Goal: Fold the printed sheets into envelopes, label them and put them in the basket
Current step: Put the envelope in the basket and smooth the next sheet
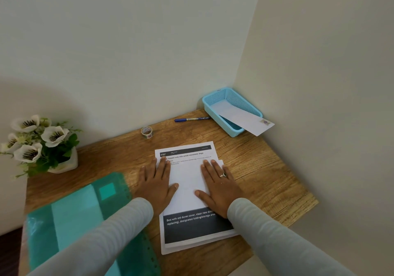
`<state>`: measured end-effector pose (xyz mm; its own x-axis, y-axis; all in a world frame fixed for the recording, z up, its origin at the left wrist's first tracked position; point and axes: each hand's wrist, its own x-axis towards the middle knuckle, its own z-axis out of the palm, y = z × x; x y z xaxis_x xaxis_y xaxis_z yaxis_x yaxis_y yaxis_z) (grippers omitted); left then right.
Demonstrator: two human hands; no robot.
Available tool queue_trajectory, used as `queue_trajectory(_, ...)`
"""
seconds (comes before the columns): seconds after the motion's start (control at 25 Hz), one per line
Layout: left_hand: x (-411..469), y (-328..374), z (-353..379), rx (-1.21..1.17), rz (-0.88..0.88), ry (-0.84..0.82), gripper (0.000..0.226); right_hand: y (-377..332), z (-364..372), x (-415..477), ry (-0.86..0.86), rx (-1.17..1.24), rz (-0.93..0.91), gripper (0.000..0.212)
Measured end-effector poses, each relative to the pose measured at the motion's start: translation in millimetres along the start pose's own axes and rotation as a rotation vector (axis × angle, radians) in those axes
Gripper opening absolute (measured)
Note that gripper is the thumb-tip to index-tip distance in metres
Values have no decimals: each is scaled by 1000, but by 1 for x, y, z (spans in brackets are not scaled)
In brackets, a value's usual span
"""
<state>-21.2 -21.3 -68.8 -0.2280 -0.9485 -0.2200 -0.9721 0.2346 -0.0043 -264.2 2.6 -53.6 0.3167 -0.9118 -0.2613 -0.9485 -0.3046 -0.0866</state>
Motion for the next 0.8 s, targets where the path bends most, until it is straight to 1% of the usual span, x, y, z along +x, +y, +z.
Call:
queue_trajectory(0.12, -1, -3, -1, -7, -18, -4, 83, 17, -2, -4, -30, -8, 67, 92)
queue_trajectory(0.28, 0, -1, 1, -10, -14, 7, 83, -2, -5, 0, -12, -45, 115, 93)
queue_trajectory(0.44, 1, -1, 6, -5, -19, 27, 83, -38, 2, 7, -2, 19, 24, 85)
queue_trajectory(0.56, 3, 1, 4, -66, -19, 59, 80, -32, -2, 8, 20, 97, -9, 74)
queue_trajectory(0.64, 7, 10, -1, -118, 28, 71, 75, -23, -6, 10, 15, 143, -37, 68)
queue_trajectory(0.72, 11, 20, -5, -129, 81, 61, 73, -20, -8, 12, 9, 171, -39, 67)
queue_trajectory(0.8, 11, 16, -7, -128, 98, 60, 71, -19, -8, 12, 17, 170, -31, 69)
